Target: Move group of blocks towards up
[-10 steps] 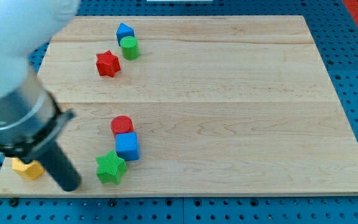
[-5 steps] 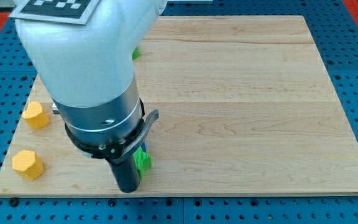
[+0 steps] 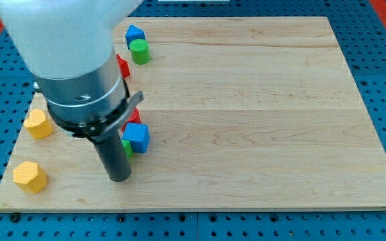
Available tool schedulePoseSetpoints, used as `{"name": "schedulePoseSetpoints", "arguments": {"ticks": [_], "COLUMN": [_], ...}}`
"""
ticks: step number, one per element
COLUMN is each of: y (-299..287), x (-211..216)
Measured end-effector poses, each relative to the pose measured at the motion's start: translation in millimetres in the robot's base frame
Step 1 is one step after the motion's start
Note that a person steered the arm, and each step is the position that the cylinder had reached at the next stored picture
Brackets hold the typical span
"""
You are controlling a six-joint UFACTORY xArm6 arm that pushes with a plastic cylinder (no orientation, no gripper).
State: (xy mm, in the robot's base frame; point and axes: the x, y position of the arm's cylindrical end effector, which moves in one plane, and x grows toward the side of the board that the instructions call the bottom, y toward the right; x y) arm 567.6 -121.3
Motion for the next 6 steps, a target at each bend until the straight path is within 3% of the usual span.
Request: {"name": "schedulePoseSetpoints", "arguments": {"ticks": [2, 5, 6], "y": [54.6, 20.8, 49.0], "x": [-24.3, -67.9, -84.1]}}
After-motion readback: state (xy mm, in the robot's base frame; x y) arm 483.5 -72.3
